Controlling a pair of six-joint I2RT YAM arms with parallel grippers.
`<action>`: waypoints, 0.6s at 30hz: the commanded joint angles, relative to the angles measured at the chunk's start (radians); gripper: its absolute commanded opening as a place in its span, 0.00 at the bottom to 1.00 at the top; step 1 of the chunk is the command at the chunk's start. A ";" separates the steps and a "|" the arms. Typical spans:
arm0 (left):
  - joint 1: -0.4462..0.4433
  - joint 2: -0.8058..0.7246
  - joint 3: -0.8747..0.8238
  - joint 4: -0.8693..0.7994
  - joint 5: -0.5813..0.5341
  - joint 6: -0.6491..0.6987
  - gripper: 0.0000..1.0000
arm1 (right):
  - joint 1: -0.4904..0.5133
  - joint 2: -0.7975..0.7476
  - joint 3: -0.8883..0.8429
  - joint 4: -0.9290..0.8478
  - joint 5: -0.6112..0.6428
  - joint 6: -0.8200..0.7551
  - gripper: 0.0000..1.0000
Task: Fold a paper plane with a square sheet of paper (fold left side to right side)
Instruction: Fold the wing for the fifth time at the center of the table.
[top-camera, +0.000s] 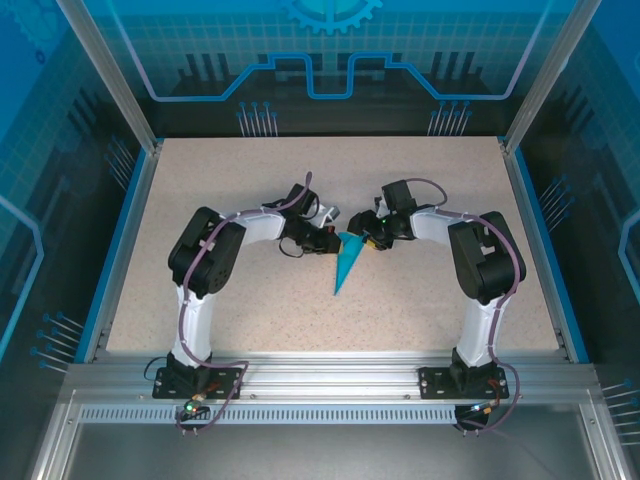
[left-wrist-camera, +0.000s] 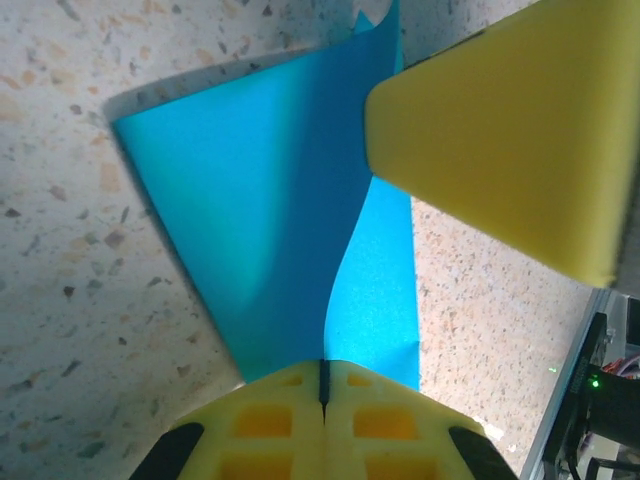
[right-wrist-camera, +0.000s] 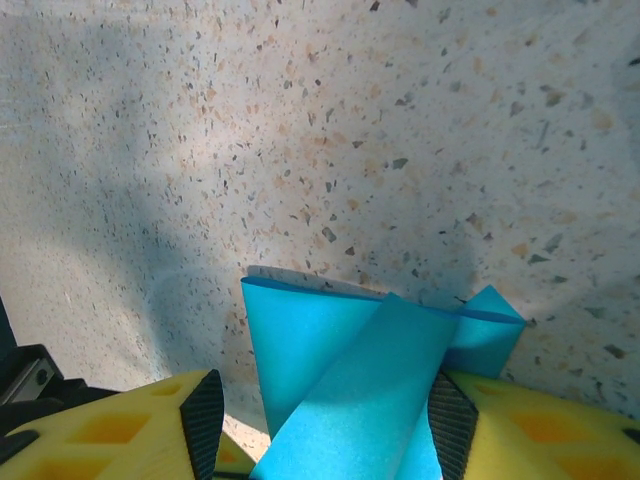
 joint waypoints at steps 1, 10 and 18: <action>0.007 0.026 0.030 -0.029 -0.008 0.037 0.02 | 0.020 0.034 0.008 -0.076 0.016 -0.017 0.60; 0.007 0.058 0.026 -0.031 0.002 0.039 0.02 | 0.020 0.020 0.008 -0.053 0.003 -0.029 0.60; 0.005 0.079 0.011 -0.038 -0.012 0.042 0.02 | 0.007 -0.040 -0.019 0.038 -0.018 -0.026 0.66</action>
